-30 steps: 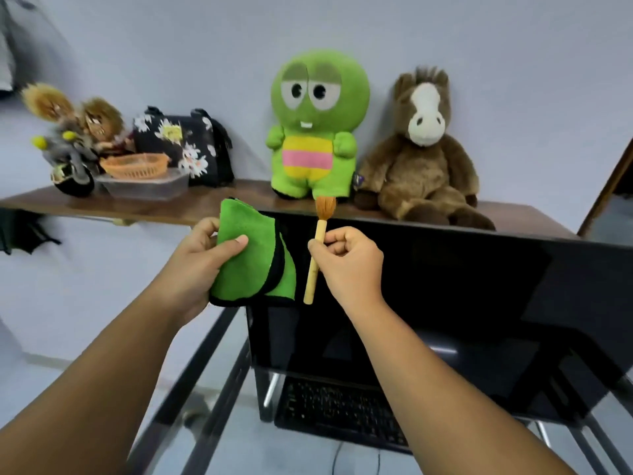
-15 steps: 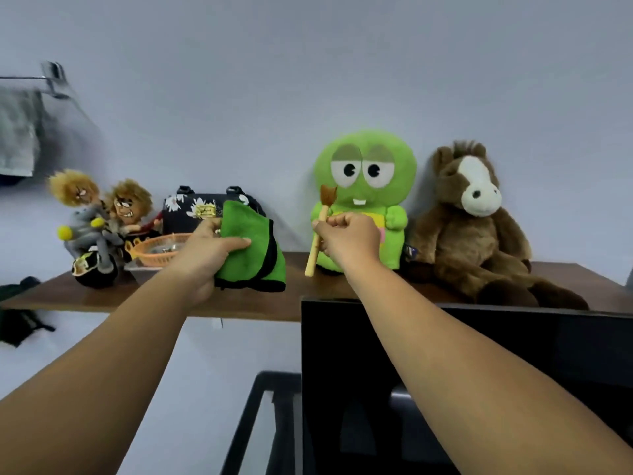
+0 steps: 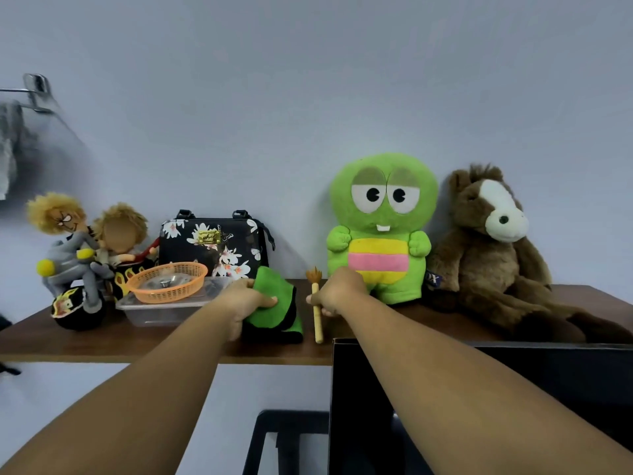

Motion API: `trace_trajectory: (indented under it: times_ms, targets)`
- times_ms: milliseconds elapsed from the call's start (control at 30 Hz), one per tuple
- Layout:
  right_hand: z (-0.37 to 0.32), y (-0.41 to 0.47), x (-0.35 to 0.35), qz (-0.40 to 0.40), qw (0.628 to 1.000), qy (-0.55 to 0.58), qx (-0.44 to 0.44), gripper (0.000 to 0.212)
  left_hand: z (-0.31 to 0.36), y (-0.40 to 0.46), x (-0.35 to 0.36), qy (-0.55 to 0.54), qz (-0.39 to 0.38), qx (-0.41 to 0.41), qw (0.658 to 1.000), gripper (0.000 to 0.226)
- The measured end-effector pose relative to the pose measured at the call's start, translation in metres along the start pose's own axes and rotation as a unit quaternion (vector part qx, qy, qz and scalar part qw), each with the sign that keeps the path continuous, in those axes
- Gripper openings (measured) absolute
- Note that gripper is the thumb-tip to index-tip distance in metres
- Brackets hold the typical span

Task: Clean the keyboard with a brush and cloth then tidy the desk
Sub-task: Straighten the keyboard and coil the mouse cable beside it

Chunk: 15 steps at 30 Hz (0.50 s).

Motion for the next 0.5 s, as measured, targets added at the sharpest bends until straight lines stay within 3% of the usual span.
trace_trajectory:
  times_ms: [100,233,400,500]
  targets:
    - [0.003,0.005,0.010,-0.013,0.999,-0.030,0.021,0.031,0.000,0.008,-0.008,0.178,0.044,0.029,0.983,0.050]
    - [0.006,0.011,0.017,-0.025,0.996,-0.080,0.025,0.034,0.018,0.006,-0.002,0.414,0.078,0.090,0.902,0.059]
    - [0.005,0.012,0.019,-0.015,0.991,-0.131,0.006,0.031,0.021,0.008,0.005,0.530,0.092,0.142,0.831,0.064]
    - [0.004,0.014,0.020,-0.009,0.990,-0.138,0.000,0.036,0.020,0.004,0.008,0.547,0.090,0.169,0.815,0.077]
Point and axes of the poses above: each hand's wrist, its own y-axis towards the middle knuckle, its own x-axis out of the palm, z = x × y, the point moved 8 cm from there along y, towards the middle knuckle, and after that the axes turned 1 degree about -x, right-handed, at the moved point
